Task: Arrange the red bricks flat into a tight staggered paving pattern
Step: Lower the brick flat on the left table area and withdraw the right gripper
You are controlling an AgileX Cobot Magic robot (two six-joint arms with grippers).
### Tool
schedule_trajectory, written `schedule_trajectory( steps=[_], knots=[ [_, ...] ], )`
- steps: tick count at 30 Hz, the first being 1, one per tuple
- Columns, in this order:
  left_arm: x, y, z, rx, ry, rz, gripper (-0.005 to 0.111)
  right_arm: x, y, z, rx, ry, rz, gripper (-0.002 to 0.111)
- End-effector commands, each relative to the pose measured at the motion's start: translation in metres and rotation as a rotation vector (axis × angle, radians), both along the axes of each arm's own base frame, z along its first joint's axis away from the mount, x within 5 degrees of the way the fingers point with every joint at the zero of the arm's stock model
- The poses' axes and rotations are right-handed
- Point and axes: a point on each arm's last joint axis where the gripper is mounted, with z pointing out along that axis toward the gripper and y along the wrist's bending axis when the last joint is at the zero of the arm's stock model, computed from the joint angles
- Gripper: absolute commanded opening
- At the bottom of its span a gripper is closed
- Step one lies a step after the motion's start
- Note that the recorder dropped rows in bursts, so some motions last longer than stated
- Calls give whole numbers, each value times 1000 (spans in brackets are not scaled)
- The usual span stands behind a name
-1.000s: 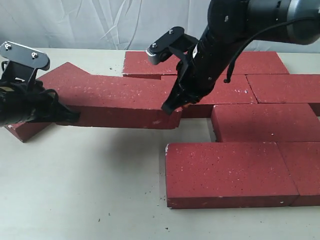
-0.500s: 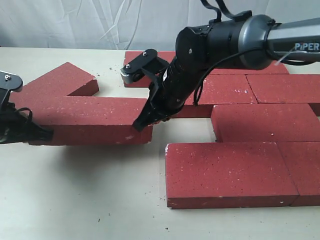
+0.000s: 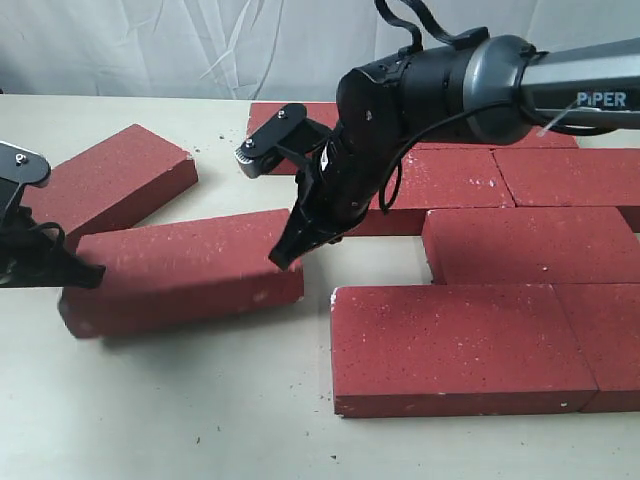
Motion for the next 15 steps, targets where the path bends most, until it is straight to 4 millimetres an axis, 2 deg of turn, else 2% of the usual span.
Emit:
schedule_trajectory(
  steps=[1, 5, 9, 15],
  knots=[
    [1, 1, 1, 16, -22, 2, 0, -2, -9, 17, -70, -41, 19, -1],
    [3, 4, 3, 24, -56, 26, 0, -2, -15, 23, -112, -60, 6, -1],
    [1, 2, 1, 3, -21, 21, 0, 1, -24, 25, -169, -66, 11, -1],
    [-3, 17, -4, -19, 75, 35, 0, 21, -56, 15, -1, -136, -92, -1]
  ],
)
